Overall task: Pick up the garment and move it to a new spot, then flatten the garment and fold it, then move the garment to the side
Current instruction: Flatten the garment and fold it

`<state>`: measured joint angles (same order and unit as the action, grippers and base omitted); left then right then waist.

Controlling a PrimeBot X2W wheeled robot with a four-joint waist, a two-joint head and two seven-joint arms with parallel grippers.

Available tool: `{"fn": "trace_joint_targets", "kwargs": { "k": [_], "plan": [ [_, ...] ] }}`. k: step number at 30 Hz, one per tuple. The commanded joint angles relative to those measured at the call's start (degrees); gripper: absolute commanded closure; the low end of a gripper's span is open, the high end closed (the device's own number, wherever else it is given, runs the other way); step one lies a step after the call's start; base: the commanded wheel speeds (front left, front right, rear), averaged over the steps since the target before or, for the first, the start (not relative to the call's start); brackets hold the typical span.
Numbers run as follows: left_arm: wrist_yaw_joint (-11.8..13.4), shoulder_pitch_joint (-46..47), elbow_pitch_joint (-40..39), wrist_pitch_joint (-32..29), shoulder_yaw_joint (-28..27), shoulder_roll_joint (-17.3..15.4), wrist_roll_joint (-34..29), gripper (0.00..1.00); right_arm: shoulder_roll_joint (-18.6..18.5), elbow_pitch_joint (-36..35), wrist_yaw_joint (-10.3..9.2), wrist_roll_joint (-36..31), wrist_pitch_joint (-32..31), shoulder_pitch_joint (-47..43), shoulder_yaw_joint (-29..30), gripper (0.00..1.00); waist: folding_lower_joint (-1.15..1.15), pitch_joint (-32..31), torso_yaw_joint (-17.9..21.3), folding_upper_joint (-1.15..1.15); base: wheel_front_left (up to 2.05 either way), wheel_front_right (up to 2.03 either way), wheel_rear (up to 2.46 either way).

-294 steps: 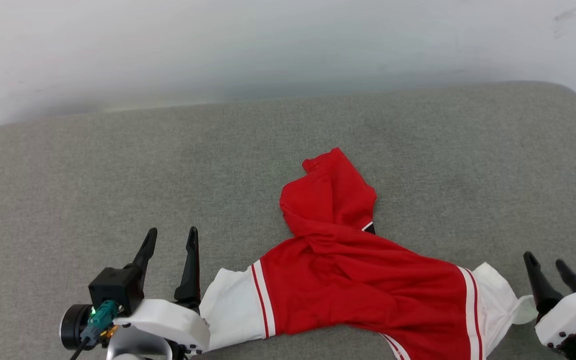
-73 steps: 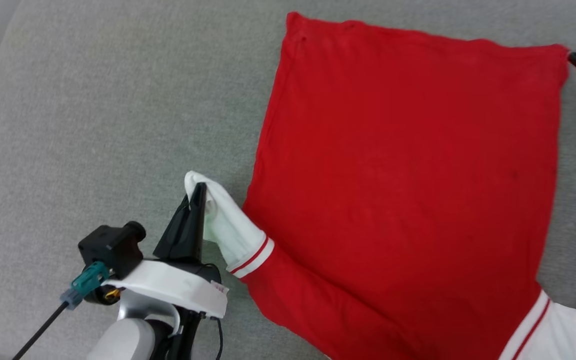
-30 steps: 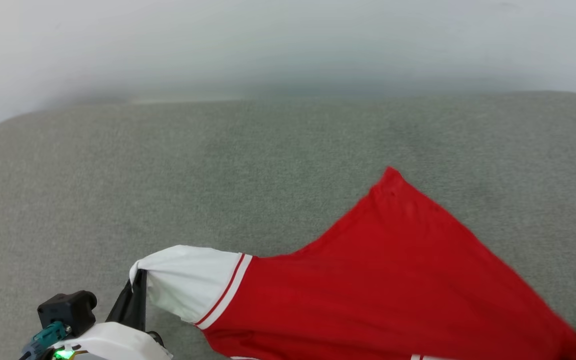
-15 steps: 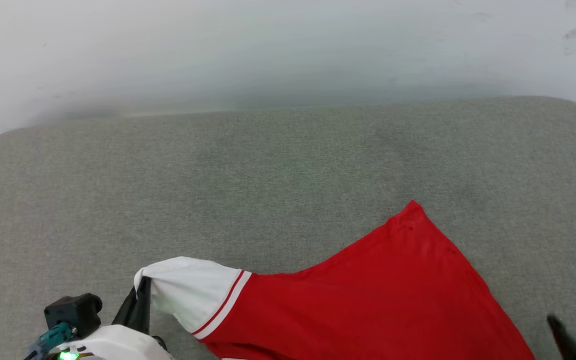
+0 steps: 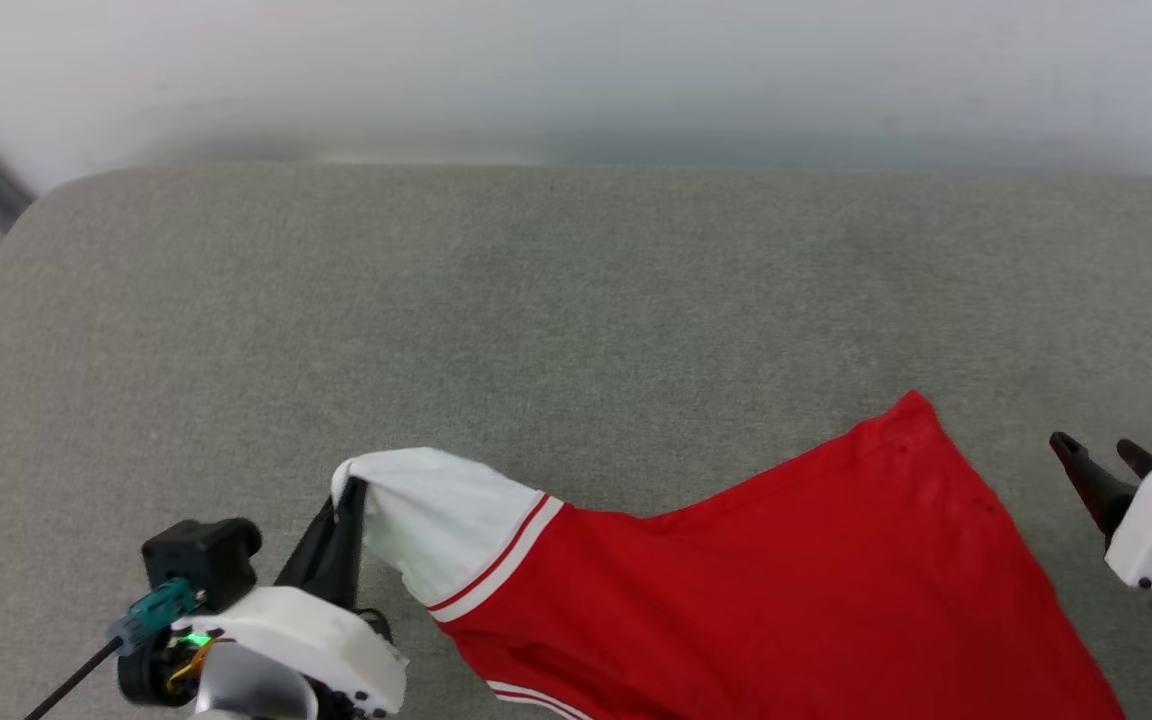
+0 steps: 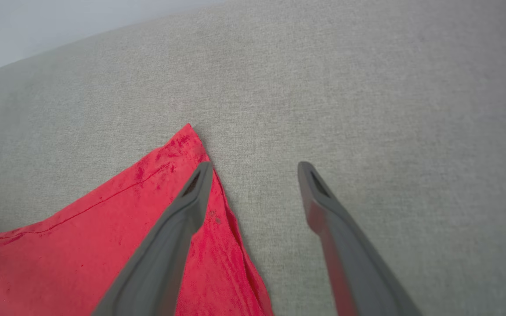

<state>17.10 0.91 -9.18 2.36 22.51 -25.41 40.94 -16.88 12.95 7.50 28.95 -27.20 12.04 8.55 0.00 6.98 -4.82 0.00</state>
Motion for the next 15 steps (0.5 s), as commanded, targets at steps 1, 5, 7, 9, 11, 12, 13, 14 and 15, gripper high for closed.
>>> {"fn": "trace_joint_targets", "kwargs": {
  "k": [1,5,7,9,11,12,13,14,15],
  "plan": [
    [-0.81,2.49,0.57,0.27,0.82,0.81,-0.57,1.0,-2.01,1.49,-0.01,0.42,-3.38,3.43,-2.01,0.0,0.0,3.38,-3.27,0.0,0.0,0.0,0.0],
    [-2.99,5.93,3.31,1.24,2.5,3.14,-0.49,1.0,-6.33,5.53,-0.02,1.53,-14.09,10.46,-6.9,0.0,0.0,6.65,-6.1,0.0,0.0,0.0,0.0],
    [-4.0,7.61,4.93,2.03,3.16,4.27,-0.51,1.0,-7.76,7.27,-0.02,1.76,-18.04,13.2,-9.06,0.0,0.0,7.99,-7.25,0.0,0.0,0.0,0.0],
    [-4.97,8.86,6.49,2.69,3.79,5.16,-0.55,1.0,-8.29,8.46,-0.01,2.0,-20.44,15.56,-10.94,0.0,0.0,9.26,-8.17,0.0,0.0,0.0,0.0],
    [-5.77,10.29,7.79,3.32,4.25,6.03,-0.58,1.0,-8.75,10.14,-0.03,2.25,-22.16,17.06,-12.41,0.0,0.0,10.61,-8.93,0.0,0.0,0.0,0.0],
    [-6.17,10.93,8.43,3.64,4.34,6.34,-0.61,1.0,-8.8,10.58,-0.02,2.38,-22.43,17.84,-13.33,0.0,0.0,11.22,-9.22,0.0,0.0,0.0,0.0],
    [-6.44,11.43,8.95,3.88,4.41,6.59,-0.62,1.0,-8.71,11.62,-0.02,2.61,-23.3,18.22,-13.94,0.0,0.0,11.84,-9.41,0.0,0.0,0.0,0.0],
    [-6.84,11.96,9.53,4.12,4.61,6.93,-0.66,1.0,-8.57,12.65,-0.02,2.85,-24.17,18.25,-14.87,0.0,0.0,12.39,-9.57,0.0,0.0,0.0,0.0],
    [-7.12,12.44,10.19,4.35,4.82,7.28,-0.64,1.0,-8.23,13.84,-0.02,3.23,-25.12,18.01,-15.61,0.0,0.0,12.75,-9.74,0.0,0.0,0.0,0.0]
  ]
}}
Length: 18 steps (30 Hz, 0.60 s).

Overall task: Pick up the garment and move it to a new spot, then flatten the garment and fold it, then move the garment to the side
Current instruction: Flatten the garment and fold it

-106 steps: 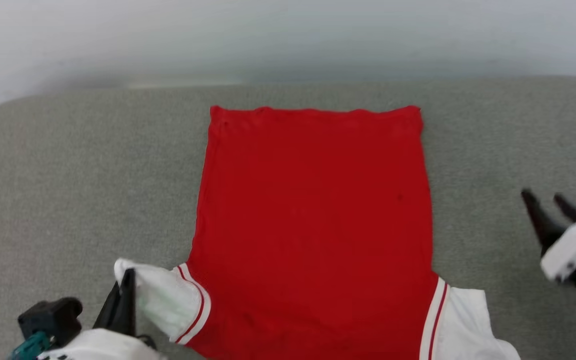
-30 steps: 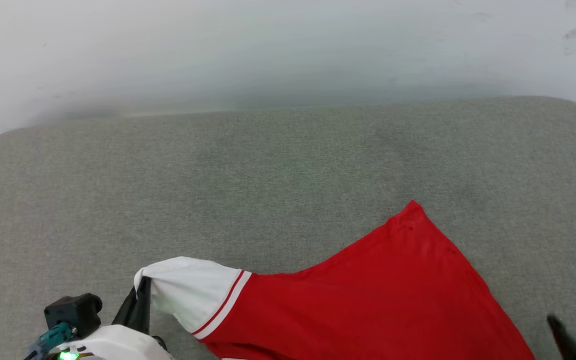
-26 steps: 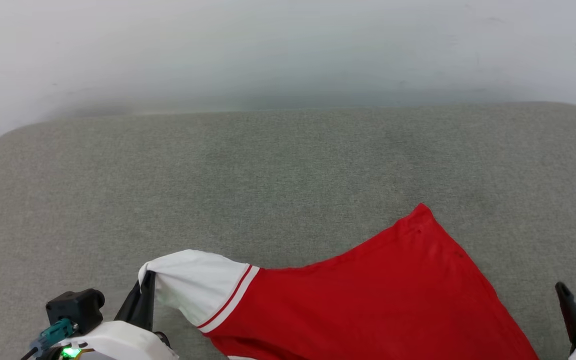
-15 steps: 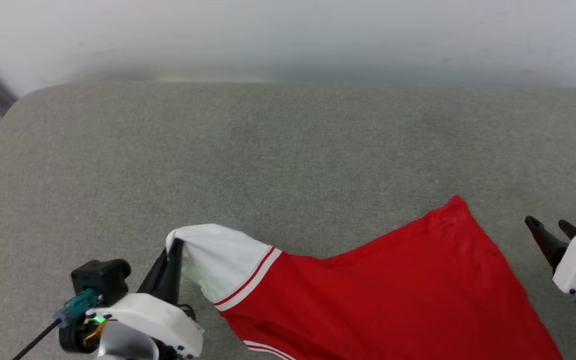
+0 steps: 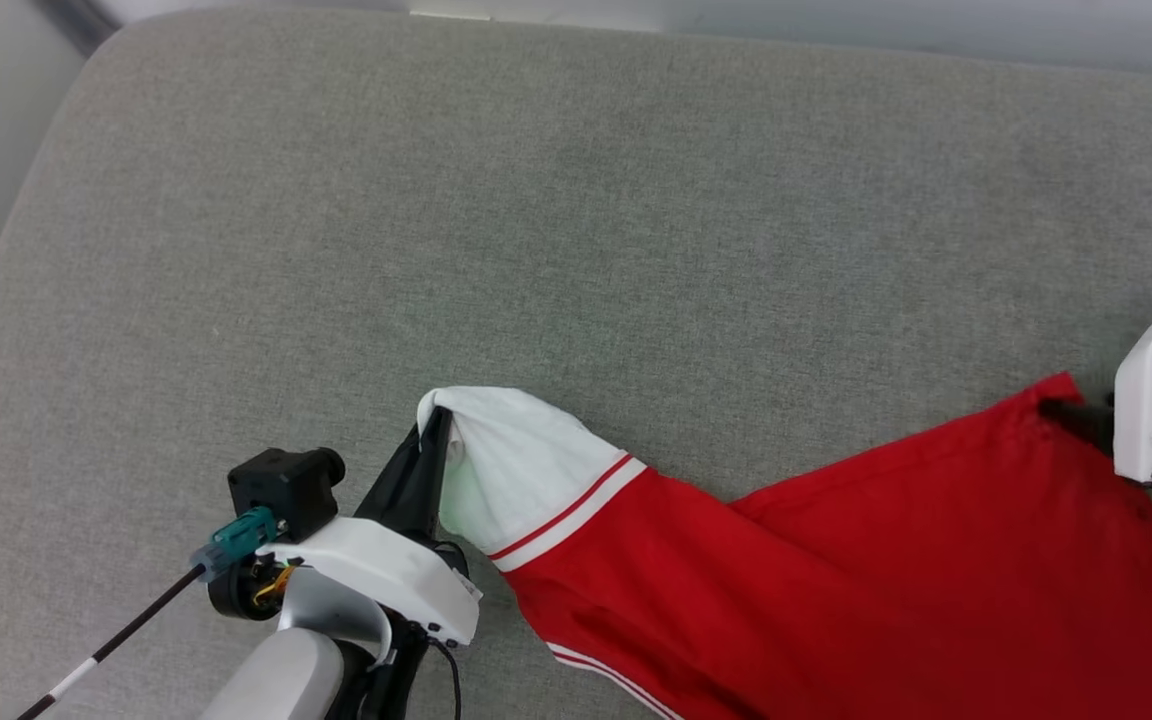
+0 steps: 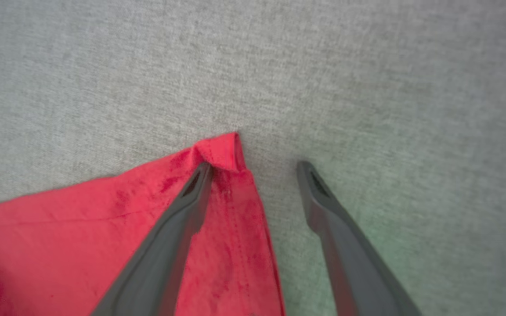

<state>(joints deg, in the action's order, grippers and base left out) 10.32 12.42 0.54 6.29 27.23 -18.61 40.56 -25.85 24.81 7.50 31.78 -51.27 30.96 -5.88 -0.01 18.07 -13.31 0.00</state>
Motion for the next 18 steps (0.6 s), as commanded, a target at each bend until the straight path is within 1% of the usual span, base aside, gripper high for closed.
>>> {"fn": "trace_joint_targets", "kwargs": {
  "k": [1,2,3,4,5,8,12,14,16,17,18],
  "plan": [
    [-0.65,1.26,0.94,0.61,0.2,0.65,-0.26,1.0,1.06,2.8,-0.02,0.75,-2.02,-1.24,-1.99,0.0,0.01,1.9,-1.32,0.0,0.0,0.0,0.0],
    [-0.83,1.5,1.43,0.77,0.31,0.76,-0.11,1.0,1.29,3.65,-0.02,1.14,-3.1,-1.57,-2.76,0.0,0.01,2.03,-1.31,0.0,0.0,0.0,0.0],
    [-1.06,1.68,1.98,1.01,0.29,0.82,0.05,1.0,1.5,4.34,-0.02,1.6,-4.14,-1.99,-3.5,0.05,0.01,2.14,-1.22,0.0,0.0,0.0,0.0],
    [-1.22,1.84,2.51,1.14,0.24,0.89,0.18,1.0,1.7,4.56,-0.02,1.99,-4.62,-2.27,-4.2,0.72,0.01,2.18,-1.06,0.0,0.0,0.0,0.0],
    [-1.27,1.92,2.93,1.38,0.17,0.96,0.31,1.0,1.72,4.67,-0.02,2.53,-4.66,-2.3,-4.72,1.0,0.01,2.1,-0.88,0.0,0.0,0.0,0.0],
    [-1.4,1.67,4.32,1.71,-0.28,0.66,0.59,1.0,1.46,3.95,0.01,3.12,-3.12,-1.73,-6.07,1.0,0.01,0.97,0.05,0.0,0.0,0.0,0.0],
    [-1.02,1.28,5.26,1.91,-1.38,-0.83,0.71,1.0,0.88,2.82,0.05,3.53,2.22,0.22,-7.11,1.0,0.01,-2.44,2.08,0.0,0.0,0.0,0.0],
    [-0.87,1.61,5.15,1.55,-2.27,-2.04,0.96,1.0,1.01,2.35,0.04,3.82,5.07,1.3,-7.55,1.0,0.01,-4.49,3.55,0.0,0.0,0.0,0.0],
    [-0.75,2.62,5.11,0.88,-3.37,-3.9,0.7,1.0,0.78,2.08,-0.03,4.12,7.96,2.39,-8.52,1.0,0.01,-6.43,5.16,0.0,0.0,0.0,0.0],
    [-0.47,3.89,5.23,-0.14,-5.21,-6.24,1.02,1.0,1.85,2.65,-0.02,3.52,12.33,3.86,-9.91,1.0,0.01,-9.34,7.99,0.0,0.0,0.0,0.0],
    [-0.61,4.7,5.44,-0.61,-5.82,-6.77,1.59,1.0,2.28,3.05,-0.02,3.55,13.93,4.39,-9.84,1.0,0.01,-10.09,8.79,0.0,0.0,0.0,0.0]
  ]
}}
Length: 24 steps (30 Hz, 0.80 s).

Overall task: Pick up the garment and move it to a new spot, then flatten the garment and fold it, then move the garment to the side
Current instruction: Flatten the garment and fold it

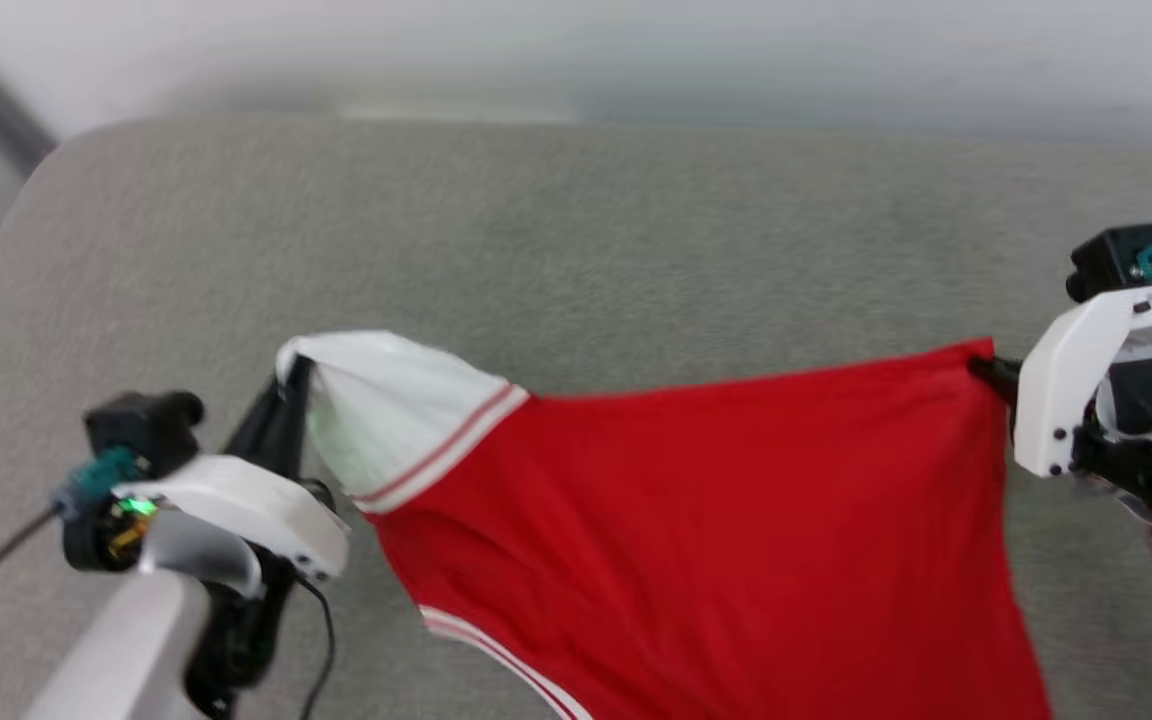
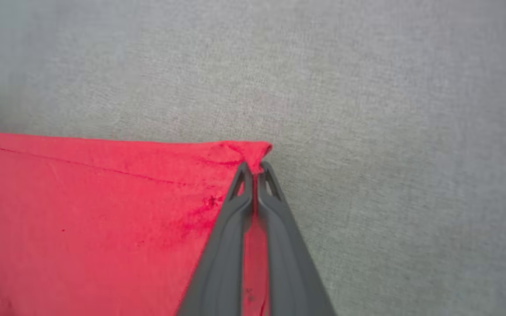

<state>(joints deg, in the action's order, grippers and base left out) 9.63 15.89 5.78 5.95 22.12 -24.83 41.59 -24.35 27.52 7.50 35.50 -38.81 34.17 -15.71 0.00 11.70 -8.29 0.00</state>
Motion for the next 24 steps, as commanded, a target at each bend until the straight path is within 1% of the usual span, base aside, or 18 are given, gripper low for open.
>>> {"fn": "trace_joint_targets", "kwargs": {
  "k": [1,4,7,12,15,16,20,24],
  "plan": [
    [0.03,2.13,0.65,-0.58,-1.4,-1.27,0.65,1.0,1.09,1.0,-0.02,-0.29,3.16,1.78,-0.11,1.0,0.0,-4.48,4.62,0.0,0.0,0.0,0.0],
    [-0.31,6.01,2.71,-1.37,-3.0,-2.41,0.97,1.0,2.2,2.91,-0.03,-1.49,8.79,4.1,-0.47,1.0,0.0,-5.99,6.74,0.0,0.0,0.0,0.0],
    [-1.03,11.39,5.88,-1.52,-4.13,-1.87,1.99,1.0,3.27,5.32,-0.03,-2.54,13.48,7.13,-0.53,1.0,0.0,-6.57,8.2,0.0,0.0,0.0,0.0],
    [-2.77,22.81,13.36,-1.21,-4.39,-0.51,1.53,1.0,4.98,9.75,-0.03,-4.48,21.1,14.62,0.12,1.0,0.0,-5.97,9.96,0.0,0.0,0.0,0.0],
    [-4.14,31.0,17.71,-0.9,-4.36,0.62,1.23,1.0,6.23,12.39,-0.02,-4.16,24.27,20.58,1.56,1.0,0.0,-3.77,10.35,0.0,0.0,0.0,0.0],
    [-4.14,31.0,17.71,-0.9,-4.36,0.62,1.23,1.0,6.23,12.39,-0.02,-4.16,24.27,20.58,1.56,1.0,0.0,-3.77,10.35,0.0,0.0,0.0,0.0],
    [-5.79,43.24,22.19,0.79,-4.96,1.48,0.41,1.0,7.29,14.35,-0.02,-3.36,27.73,29.64,4.06,1.0,0.0,0.76,10.61,0.0,0.0,0.0,0.0],
    [-7.53,54.85,25.89,1.93,-3.98,1.34,-2.11,1.0,7.81,15.24,-0.02,-3.79,30.06,38.61,5.04,1.0,0.0,5.08,10.5,0.0,0.0,0.0,0.0]
  ]
}}
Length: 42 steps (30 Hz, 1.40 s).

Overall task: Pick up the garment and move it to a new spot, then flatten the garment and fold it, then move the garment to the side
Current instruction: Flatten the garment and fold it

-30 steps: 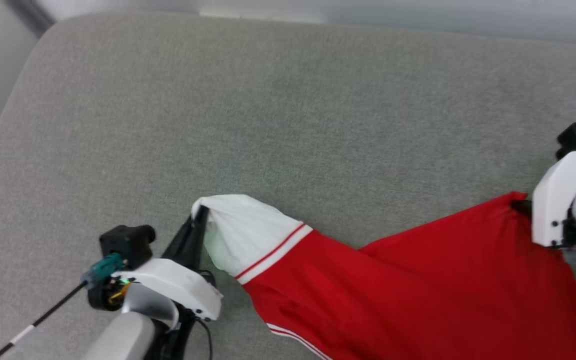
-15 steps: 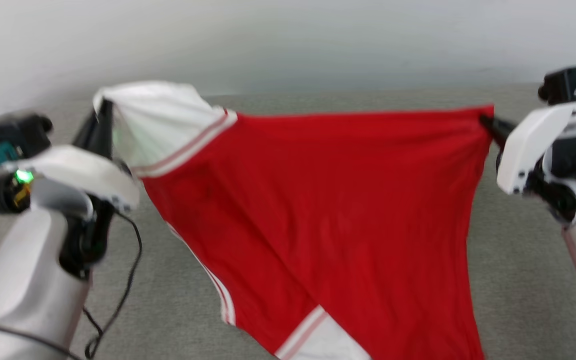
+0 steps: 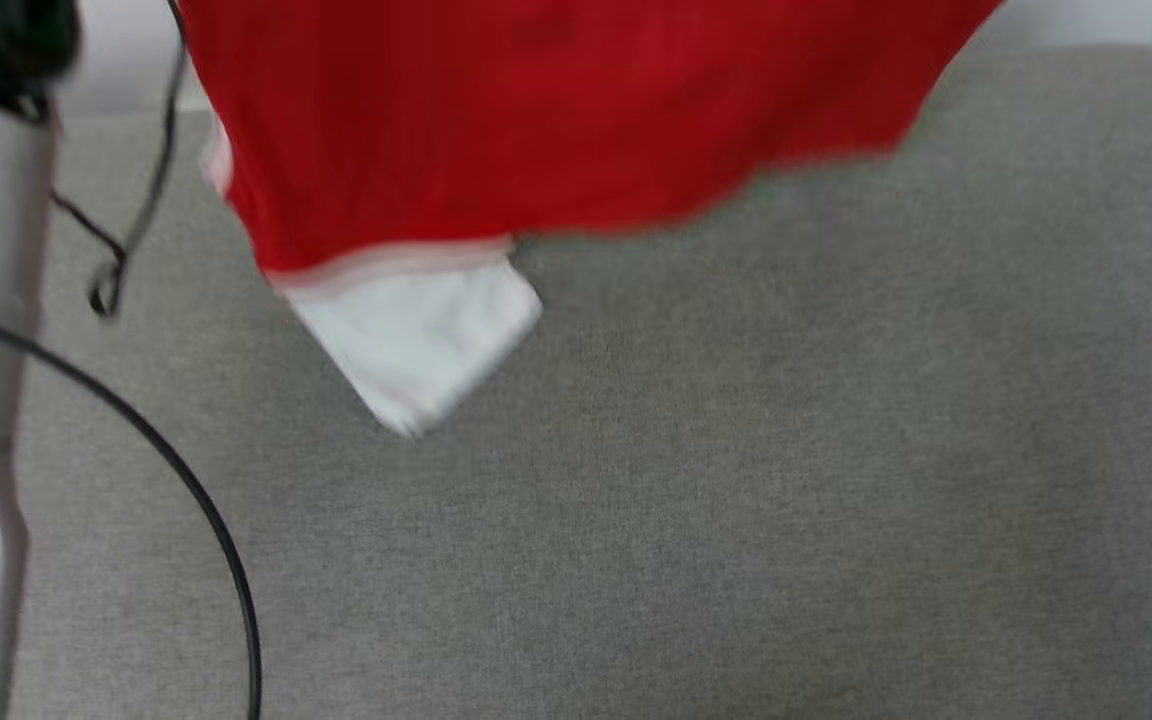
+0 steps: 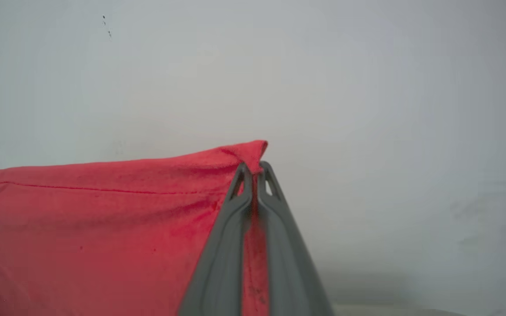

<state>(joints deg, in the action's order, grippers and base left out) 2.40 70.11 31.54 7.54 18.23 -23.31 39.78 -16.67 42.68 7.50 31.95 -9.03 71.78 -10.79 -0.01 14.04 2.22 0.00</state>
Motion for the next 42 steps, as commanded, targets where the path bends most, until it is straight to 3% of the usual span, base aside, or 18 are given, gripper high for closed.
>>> {"fn": "trace_joint_targets", "kwargs": {
  "k": [1,8,12,24,34,39,42],
  "plan": [
    [-0.41,3.41,0.82,0.49,0.06,-0.28,-0.79,1.0,0.17,0.32,-0.02,-0.33,0.55,3.19,0.24,1.0,0.01,3.88,-0.1,0.0,0.0,0.0,0.0],
    [-1.86,18.29,4.53,0.53,1.03,-1.59,-3.94,1.0,-0.39,1.8,-0.02,-1.47,2.44,16.2,-0.35,1.0,0.01,11.63,-0.42,0.0,0.0,0.0,0.0],
    [-2.32,22.23,6.16,0.49,0.86,-1.91,-4.05,1.0,-0.87,2.68,-0.02,-1.72,2.77,20.54,-1.5,1.0,0.01,15.82,-0.75,0.0,0.0,0.0,0.0],
    [-4.77,18.6,15.06,3.7,-0.7,-0.53,-0.37,1.0,0.06,7.68,-0.02,1.16,4.34,18.05,-7.52,1.0,0.01,21.28,-1.1,0.0,0.0,0.0,0.0],
    [-8.48,1.24,20.78,6.44,-0.73,1.18,3.31,1.0,0.1,8.13,-0.02,6.64,9.28,1.94,-15.23,1.0,0.01,12.39,-1.51,0.0,0.0,0.0,0.0],
    [-8.88,-13.49,18.59,7.34,-0.93,1.23,4.51,1.0,-1.07,6.06,-0.03,9.56,11.36,-9.59,-19.16,1.0,0.01,5.12,-1.06,0.0,0.0,0.0,0.0],
    [-7.88,-23.32,15.65,7.47,-1.67,0.94,5.21,1.0,-1.79,4.31,-0.03,11.13,11.92,-16.38,-20.79,1.0,0.01,0.96,-0.9,0.0,0.0,0.0,0.0]
  ]
}}
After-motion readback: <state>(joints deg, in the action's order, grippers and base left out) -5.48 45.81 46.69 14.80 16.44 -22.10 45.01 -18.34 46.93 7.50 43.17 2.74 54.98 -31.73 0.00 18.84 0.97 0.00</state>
